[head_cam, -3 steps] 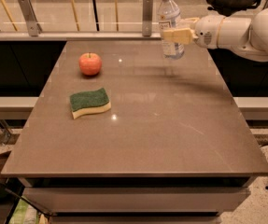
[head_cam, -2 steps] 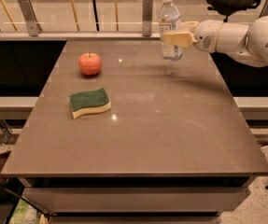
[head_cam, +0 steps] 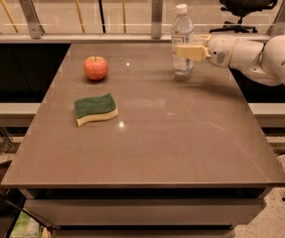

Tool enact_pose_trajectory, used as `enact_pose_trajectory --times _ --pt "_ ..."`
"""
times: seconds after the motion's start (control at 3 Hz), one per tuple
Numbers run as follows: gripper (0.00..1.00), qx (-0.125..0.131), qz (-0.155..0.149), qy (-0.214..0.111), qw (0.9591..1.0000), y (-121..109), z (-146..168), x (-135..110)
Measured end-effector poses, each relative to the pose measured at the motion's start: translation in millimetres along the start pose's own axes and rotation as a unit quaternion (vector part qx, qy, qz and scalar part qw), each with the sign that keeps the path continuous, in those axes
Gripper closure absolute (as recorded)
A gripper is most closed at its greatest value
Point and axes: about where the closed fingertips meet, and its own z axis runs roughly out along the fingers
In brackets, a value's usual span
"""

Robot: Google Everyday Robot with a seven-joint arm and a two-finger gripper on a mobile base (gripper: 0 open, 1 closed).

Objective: Place blue plastic bottle upright

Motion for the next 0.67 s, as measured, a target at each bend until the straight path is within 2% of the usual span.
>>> enact_pose_trajectory --times 0.67 --pt "1.00 -0.010 -0.007 0.012 0.9999 8.2 -5.6 14.5"
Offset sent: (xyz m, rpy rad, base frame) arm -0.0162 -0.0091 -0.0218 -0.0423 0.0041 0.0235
